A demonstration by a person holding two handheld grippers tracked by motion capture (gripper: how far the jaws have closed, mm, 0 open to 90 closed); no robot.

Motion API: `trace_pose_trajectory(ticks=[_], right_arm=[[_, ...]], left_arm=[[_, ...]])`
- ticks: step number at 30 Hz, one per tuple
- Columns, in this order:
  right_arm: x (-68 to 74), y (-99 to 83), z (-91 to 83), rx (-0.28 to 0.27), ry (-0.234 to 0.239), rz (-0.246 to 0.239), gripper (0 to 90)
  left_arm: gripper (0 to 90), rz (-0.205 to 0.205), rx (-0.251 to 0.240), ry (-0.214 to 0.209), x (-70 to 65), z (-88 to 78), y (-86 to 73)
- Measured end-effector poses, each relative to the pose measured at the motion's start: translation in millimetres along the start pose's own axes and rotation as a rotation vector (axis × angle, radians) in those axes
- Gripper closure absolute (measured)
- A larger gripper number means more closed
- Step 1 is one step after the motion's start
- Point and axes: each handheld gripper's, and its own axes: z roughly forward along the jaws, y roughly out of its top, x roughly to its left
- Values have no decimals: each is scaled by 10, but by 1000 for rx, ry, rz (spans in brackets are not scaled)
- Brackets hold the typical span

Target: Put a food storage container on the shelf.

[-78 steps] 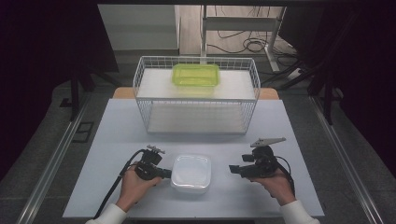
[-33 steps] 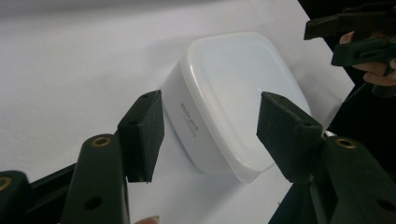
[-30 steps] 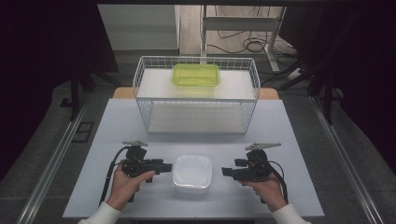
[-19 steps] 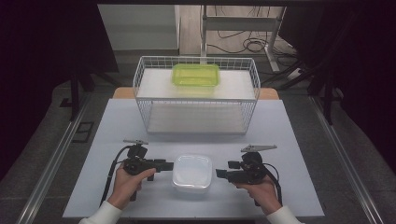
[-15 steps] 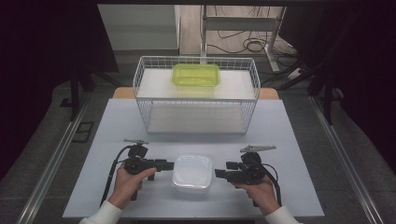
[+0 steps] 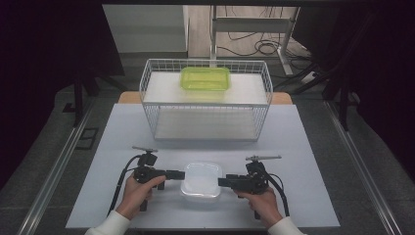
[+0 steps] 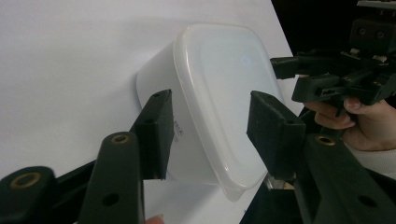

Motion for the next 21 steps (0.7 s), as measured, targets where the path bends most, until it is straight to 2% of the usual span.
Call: trace_pose_trajectory(ticks=[7,10,12,15,19,21], right_arm=[[-48,-24,64,13,9,43,553],[-76,-33,75,16,41,83,598],[-80,-35,75,20,56,102,625],[-113,-42,69,14,77,146,658],[-126,-53,60,7,93,190,692],[-132,-57,36,1,117,221,727]], left_arm=[[603,-9,21,-16,6,52,-18],[650,-19,32,-18,27,63,-27],[676,-40,34,-33,43,82,-38],[689,-54,29,-34,44,81,-46],[703,-50,33,-28,15,56,-57],[726,-51,23,-34,-5,30,-66]])
